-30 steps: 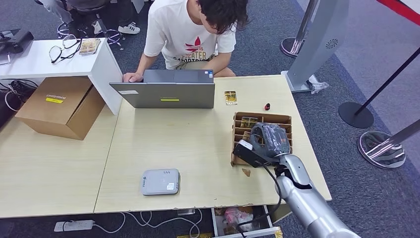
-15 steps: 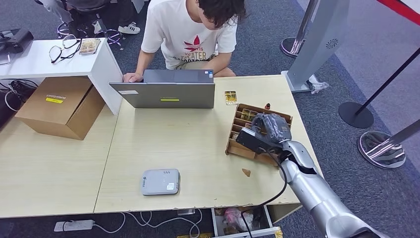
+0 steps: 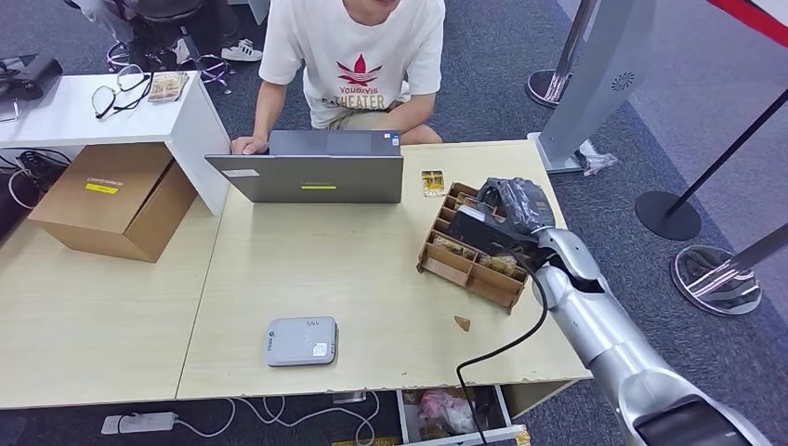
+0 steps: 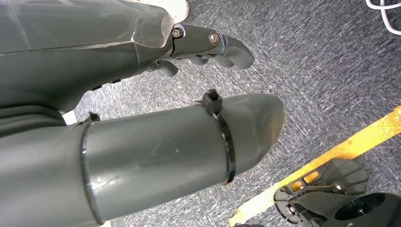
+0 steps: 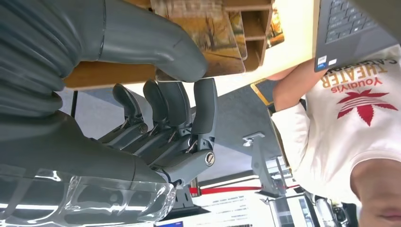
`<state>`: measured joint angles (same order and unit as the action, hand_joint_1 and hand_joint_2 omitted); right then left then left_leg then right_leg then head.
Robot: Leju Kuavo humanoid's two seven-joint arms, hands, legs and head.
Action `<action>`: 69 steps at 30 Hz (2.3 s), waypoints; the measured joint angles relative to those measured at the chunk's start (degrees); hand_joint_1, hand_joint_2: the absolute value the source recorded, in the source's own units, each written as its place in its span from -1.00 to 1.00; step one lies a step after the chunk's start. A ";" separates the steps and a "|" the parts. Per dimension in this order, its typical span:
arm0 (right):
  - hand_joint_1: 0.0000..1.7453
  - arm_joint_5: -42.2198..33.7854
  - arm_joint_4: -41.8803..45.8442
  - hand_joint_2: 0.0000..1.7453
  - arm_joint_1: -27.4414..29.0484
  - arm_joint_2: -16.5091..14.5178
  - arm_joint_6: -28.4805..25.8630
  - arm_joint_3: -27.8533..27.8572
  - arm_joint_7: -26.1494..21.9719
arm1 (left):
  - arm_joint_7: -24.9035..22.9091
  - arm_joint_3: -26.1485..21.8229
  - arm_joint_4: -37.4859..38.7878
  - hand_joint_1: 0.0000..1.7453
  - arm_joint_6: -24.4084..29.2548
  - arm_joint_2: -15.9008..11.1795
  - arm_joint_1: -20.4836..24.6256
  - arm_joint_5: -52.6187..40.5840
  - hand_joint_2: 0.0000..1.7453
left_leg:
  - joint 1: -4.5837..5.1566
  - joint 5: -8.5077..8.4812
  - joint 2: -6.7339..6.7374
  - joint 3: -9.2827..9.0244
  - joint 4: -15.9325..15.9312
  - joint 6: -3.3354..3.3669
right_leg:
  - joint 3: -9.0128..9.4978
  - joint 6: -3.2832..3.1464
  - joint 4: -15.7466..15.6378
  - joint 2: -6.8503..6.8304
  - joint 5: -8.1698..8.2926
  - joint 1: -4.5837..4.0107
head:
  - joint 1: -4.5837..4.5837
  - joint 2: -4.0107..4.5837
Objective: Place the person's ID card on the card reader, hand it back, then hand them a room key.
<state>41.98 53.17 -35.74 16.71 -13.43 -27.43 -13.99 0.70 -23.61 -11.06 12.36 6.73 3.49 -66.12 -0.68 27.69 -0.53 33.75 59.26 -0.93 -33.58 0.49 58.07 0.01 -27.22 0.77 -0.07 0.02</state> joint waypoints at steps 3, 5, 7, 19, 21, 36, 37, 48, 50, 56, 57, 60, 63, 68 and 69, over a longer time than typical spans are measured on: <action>0.70 -0.22 0.61 1.00 -0.54 0.69 0.34 0.01 0.17 | 0.00 0.01 0.00 -1.00 -0.31 0.01 0.14 -0.38 -1.00 | 0.00 0.00 0.00 0.00 0.00 0.00 | 0.00 0.00 0.00 0.00 0.00 0.00 | 0.00 0.00; 0.69 -0.46 1.02 1.00 -0.96 1.21 0.72 0.01 0.39 | 0.00 0.02 0.00 -1.00 -0.50 0.01 0.28 -0.65 -1.00 | 0.00 0.00 0.00 0.00 0.00 0.00 | 0.00 0.00 0.00 0.00 0.00 0.00 | -0.01 0.00; 0.70 -0.80 1.32 1.00 -1.36 1.67 1.11 0.02 0.63 | 0.00 0.02 0.00 -1.00 -0.60 0.01 0.44 -0.85 -1.00 | 0.00 0.00 0.00 0.00 0.00 0.00 | 0.00 0.00 0.00 0.00 0.00 0.00 | -0.01 0.00; 0.74 -2.68 1.80 1.00 -4.19 2.68 2.24 0.00 0.72 | 0.00 0.15 0.00 -1.00 -1.19 0.01 0.80 -1.27 -1.00 | 0.00 0.00 0.00 0.01 0.00 0.00 | 0.00 0.00 0.01 0.00 0.00 0.00 | 0.00 0.00; 0.75 -2.72 1.63 1.00 -5.04 2.50 2.27 -0.15 0.76 | 0.00 0.15 0.00 -1.00 -1.20 0.01 0.84 -1.29 -1.00 | 0.00 0.00 0.00 0.01 0.00 0.00 | 0.00 0.00 0.02 0.01 0.00 0.00 | 0.00 0.00; 0.85 -3.14 -5.04 1.00 -13.46 -2.96 2.09 -0.97 0.97 | -0.19 0.79 0.00 -1.00 -1.19 0.61 1.63 -2.68 -1.00 | -0.01 -0.01 0.01 0.01 0.00 0.00 | 0.00 0.00 0.03 0.02 0.00 -0.01 | 0.00 0.00; 0.85 -3.23 -5.89 1.00 -14.13 -3.60 2.05 -1.05 0.90 | -0.27 0.91 0.00 -1.00 -1.22 0.64 1.76 -2.78 -1.00 | -0.01 -0.02 0.01 0.01 0.00 0.00 | 0.00 -0.01 0.04 0.02 0.00 -0.01 | 0.01 0.00; 0.98 -3.22 -14.07 1.00 -18.50 -10.32 0.98 -1.99 1.23 | -1.27 1.74 0.00 -1.00 -1.71 0.89 2.35 -2.99 -1.00 | -0.01 -0.02 0.01 0.01 0.00 0.01 | 0.00 -0.01 0.04 0.03 0.00 -0.01 | -0.01 0.00; 0.98 -3.08 -15.26 1.00 -18.85 -11.26 1.00 -2.17 1.33 | -1.34 1.75 0.00 -1.00 -1.72 0.91 2.37 -2.99 -1.00 | -0.01 -0.02 0.01 0.01 0.00 0.01 | 0.00 -0.01 0.04 0.03 0.00 -0.01 | -0.01 0.00; -0.26 -2.59 -18.74 1.00 -19.40 -13.34 1.02 -2.66 1.27 | -1.49 1.75 0.00 -1.00 -1.57 0.99 2.27 -2.88 -1.00 | -0.02 -0.02 0.00 0.01 0.00 0.01 | 0.00 -0.01 0.04 0.01 0.00 -0.01 | -0.01 0.00; -0.70 -2.57 -19.21 1.00 -19.41 -13.56 1.02 -2.79 1.21 | -1.49 1.75 0.00 -1.00 -1.55 0.99 2.23 -2.83 -1.00 | -0.02 -0.02 0.00 0.01 0.00 0.01 | 0.00 -0.01 0.04 0.01 0.00 -0.01 | 0.00 0.00; -1.00 -2.55 -20.43 1.00 -19.43 -14.08 1.06 -3.19 1.10 | -1.49 1.75 0.00 -1.00 -1.49 0.98 2.03 -2.58 -1.00 | -0.02 -0.02 0.00 0.01 0.00 0.01 | 0.00 -0.01 0.04 0.01 0.00 -0.01 | -0.01 0.00; -1.00 -2.55 -21.39 1.00 -19.43 -14.46 1.07 -3.43 1.09 | -1.49 1.75 0.00 -1.00 -1.31 0.96 1.76 -2.26 -1.00 | -0.02 -0.02 0.00 0.01 0.00 0.01 | 0.00 0.00 0.04 0.01 0.00 -0.01 | -0.01 0.00; -1.00 -2.56 -22.50 1.00 -19.46 -14.85 1.03 -3.68 0.81 | -1.49 1.75 0.00 -1.00 -1.02 0.94 1.52 -1.90 -1.00 | -0.01 -0.02 -0.01 0.01 0.00 0.01 | 0.00 0.00 0.04 0.01 0.00 -0.01 | -0.01 0.00; -1.00 -2.60 -22.65 1.00 -19.47 -14.89 1.01 -3.70 0.69 | -1.49 1.75 0.00 -1.00 -1.01 0.93 1.50 -1.87 -1.00 | -0.01 -0.02 -0.01 0.01 0.00 0.01 | 0.00 0.00 0.04 0.01 0.00 -0.01 | -0.01 0.00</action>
<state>39.38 30.51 -55.21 1.82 -12.42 -31.13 -13.29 -0.79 -21.86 -11.06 11.35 7.66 4.99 -67.99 -0.69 27.67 -0.54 33.76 59.26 -0.92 -33.57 0.49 58.10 0.02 -27.22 0.76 -0.07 0.02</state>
